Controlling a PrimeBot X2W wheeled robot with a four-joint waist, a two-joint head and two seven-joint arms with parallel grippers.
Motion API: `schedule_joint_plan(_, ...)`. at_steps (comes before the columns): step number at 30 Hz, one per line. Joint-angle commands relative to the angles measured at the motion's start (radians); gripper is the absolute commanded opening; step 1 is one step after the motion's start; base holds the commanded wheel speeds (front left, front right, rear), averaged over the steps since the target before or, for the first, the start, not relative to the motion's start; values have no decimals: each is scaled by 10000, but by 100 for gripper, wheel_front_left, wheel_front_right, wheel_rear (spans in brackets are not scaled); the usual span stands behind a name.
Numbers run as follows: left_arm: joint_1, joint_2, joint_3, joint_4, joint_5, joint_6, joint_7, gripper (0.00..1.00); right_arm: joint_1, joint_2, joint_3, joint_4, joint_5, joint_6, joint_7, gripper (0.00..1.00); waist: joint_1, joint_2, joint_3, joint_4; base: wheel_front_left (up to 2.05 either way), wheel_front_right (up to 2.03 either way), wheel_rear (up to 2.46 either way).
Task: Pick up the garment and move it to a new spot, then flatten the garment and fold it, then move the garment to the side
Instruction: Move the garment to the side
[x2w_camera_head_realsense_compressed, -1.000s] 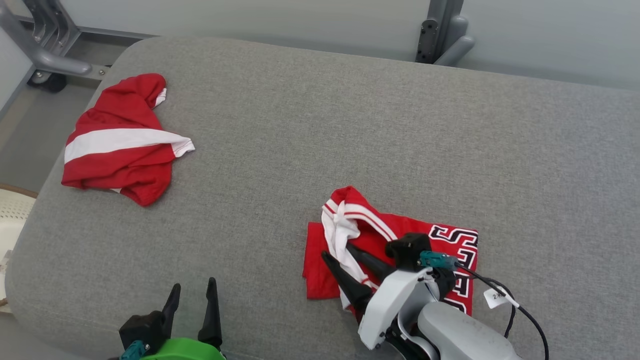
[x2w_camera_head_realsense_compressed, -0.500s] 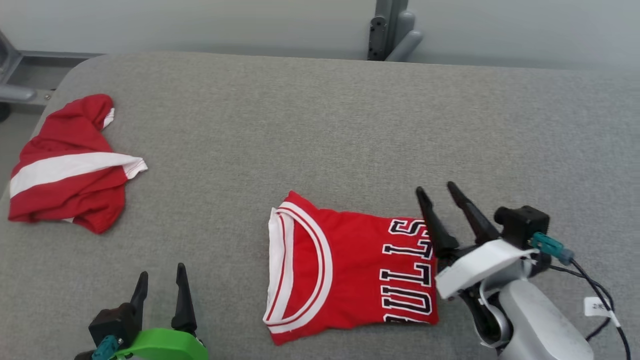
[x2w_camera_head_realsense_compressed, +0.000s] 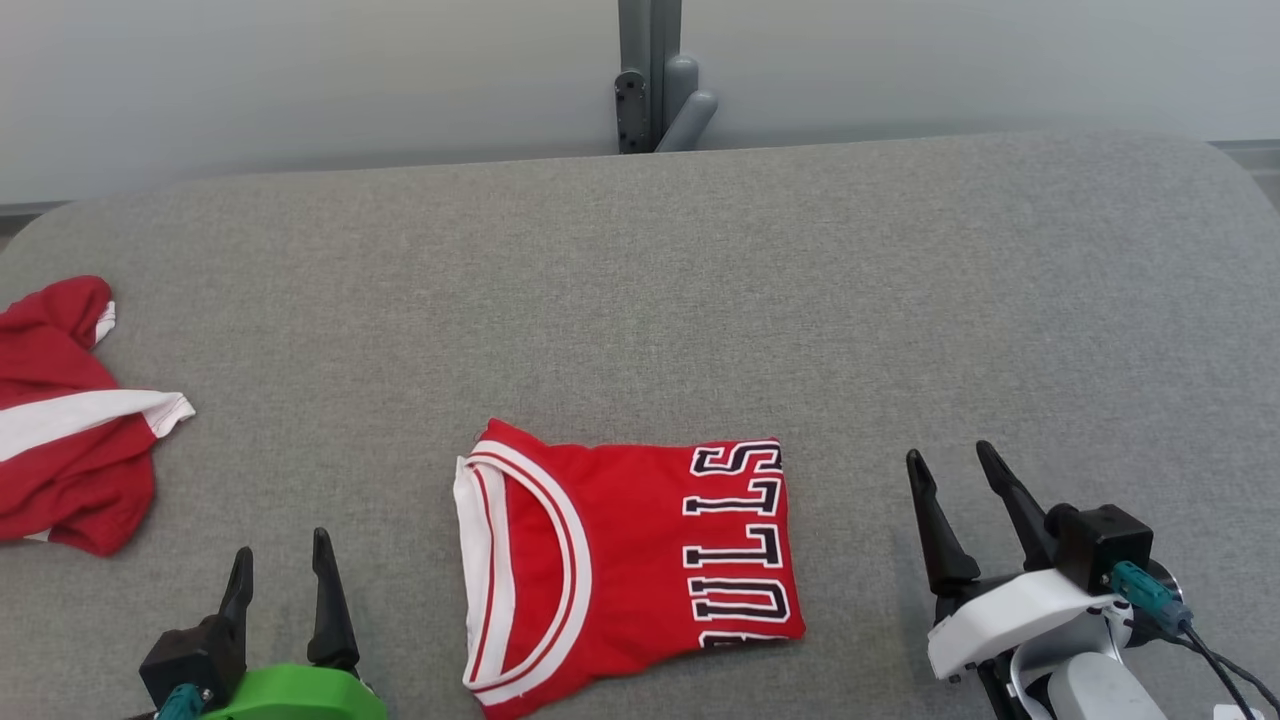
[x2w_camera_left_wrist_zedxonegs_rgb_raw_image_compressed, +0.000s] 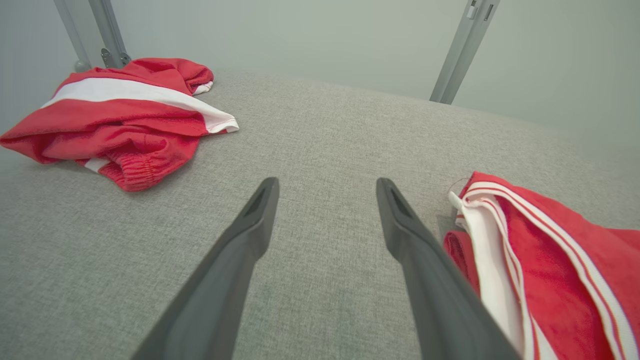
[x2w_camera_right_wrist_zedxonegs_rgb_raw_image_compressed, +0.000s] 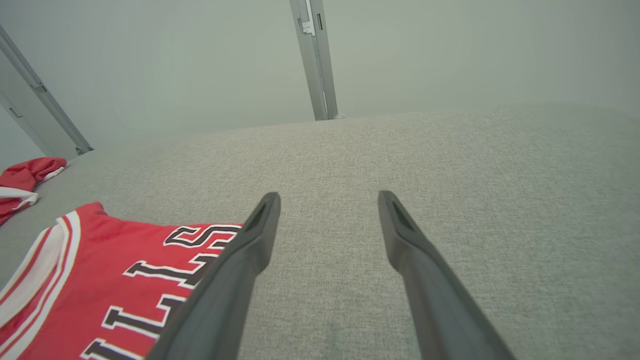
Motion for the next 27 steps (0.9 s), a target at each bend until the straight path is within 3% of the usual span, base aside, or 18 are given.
schedule_joint_plan(1, 176, 44, 29, -39, 36, -33, 1, 100, 151, 31, -27, -68, -63, -2, -24, 100, 0, 67, -156, -156, 0, 0, 0)
schedule_joint_plan(19, 759, 42, 219, -140, 236, -145, 1, 100, 997, 377, -487, -313, -256, -2, -25, 100, 0, 67, -795, -872, 0, 0, 0)
schedule_joint_plan(27, 578, 45, 20, -109, 171, -192, 1, 100, 857, 392, 67, -236, 137, -2, -25, 100, 0, 67, -533, -752, 0, 0, 0)
